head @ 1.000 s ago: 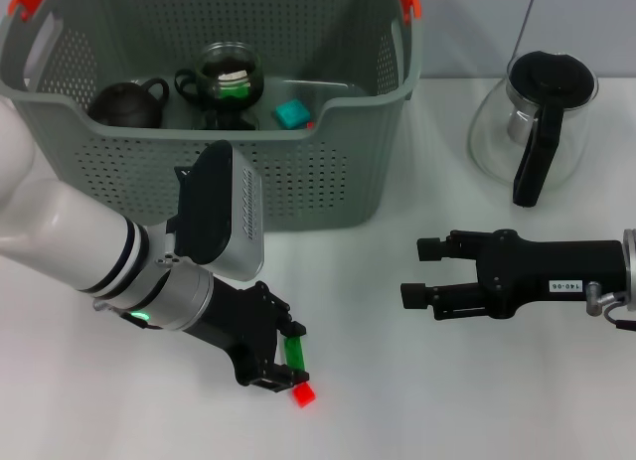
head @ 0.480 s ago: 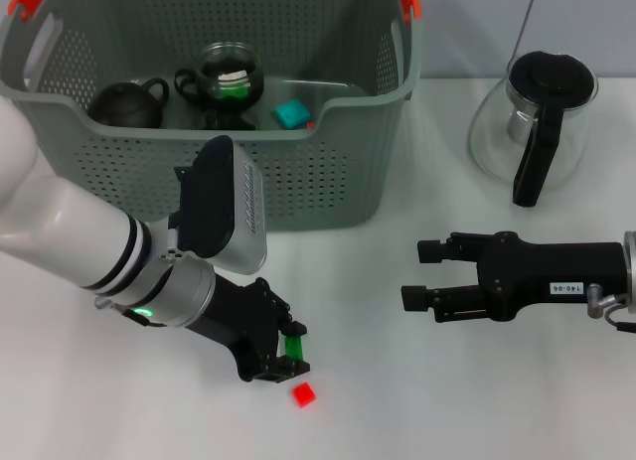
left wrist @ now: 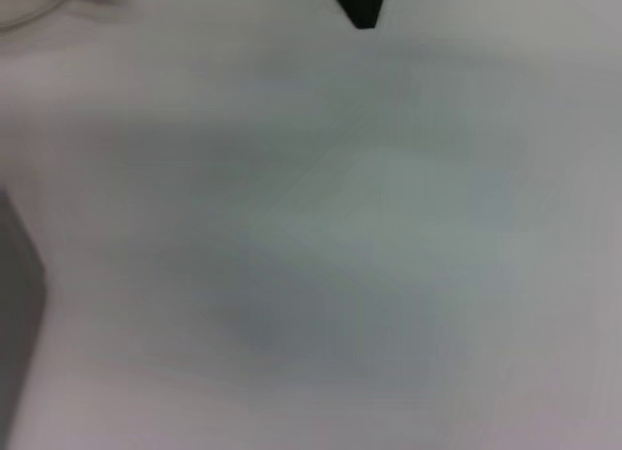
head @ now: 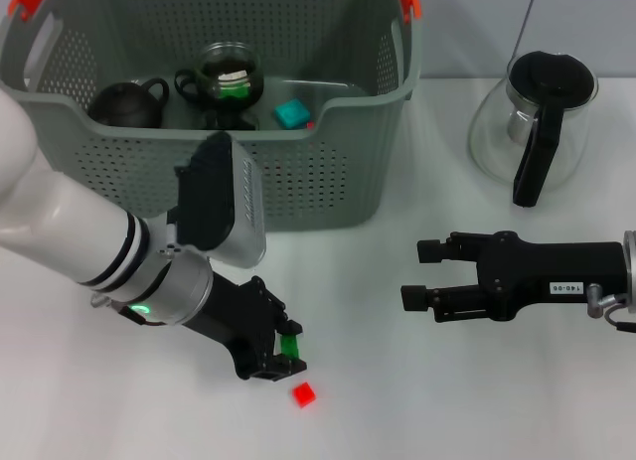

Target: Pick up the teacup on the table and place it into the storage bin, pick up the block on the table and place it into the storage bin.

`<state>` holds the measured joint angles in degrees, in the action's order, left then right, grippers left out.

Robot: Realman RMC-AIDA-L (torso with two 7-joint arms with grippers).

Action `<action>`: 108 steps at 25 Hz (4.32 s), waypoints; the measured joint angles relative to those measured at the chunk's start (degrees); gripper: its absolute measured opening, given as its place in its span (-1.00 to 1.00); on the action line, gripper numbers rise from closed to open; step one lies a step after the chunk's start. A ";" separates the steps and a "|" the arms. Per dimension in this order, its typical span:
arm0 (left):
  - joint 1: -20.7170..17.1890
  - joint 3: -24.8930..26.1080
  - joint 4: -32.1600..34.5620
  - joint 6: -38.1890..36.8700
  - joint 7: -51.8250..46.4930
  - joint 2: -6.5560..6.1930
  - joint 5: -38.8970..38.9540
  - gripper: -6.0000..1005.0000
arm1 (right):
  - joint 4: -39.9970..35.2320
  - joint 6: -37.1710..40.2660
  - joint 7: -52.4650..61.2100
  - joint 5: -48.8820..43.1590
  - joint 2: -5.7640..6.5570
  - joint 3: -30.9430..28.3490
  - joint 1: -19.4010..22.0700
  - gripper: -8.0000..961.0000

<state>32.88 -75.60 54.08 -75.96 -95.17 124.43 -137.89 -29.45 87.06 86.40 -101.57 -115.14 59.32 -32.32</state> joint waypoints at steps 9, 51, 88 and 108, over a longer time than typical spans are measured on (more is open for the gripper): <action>-0.76 6.33 7.56 -7.68 -10.93 -0.18 1.27 -0.18 | 0.00 0.18 -0.05 0.11 0.08 0.00 0.13 0.91; 1.39 19.14 27.53 -33.44 -11.75 -2.93 14.42 0.84 | -0.17 1.24 -0.09 -0.13 1.00 -1.49 0.50 0.91; 0.66 -23.08 17.28 -7.77 -30.71 0.37 -7.89 0.46 | -0.15 0.40 0.20 0.00 1.05 -2.66 -0.02 0.91; 1.43 -25.70 15.52 -5.41 -30.39 0.37 -9.15 0.06 | -0.17 0.21 -0.07 -0.09 1.06 -3.33 -0.12 0.91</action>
<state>34.31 -101.30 69.61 -81.37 -125.56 124.80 -147.04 -29.62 87.26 86.33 -101.66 -114.08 55.99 -32.43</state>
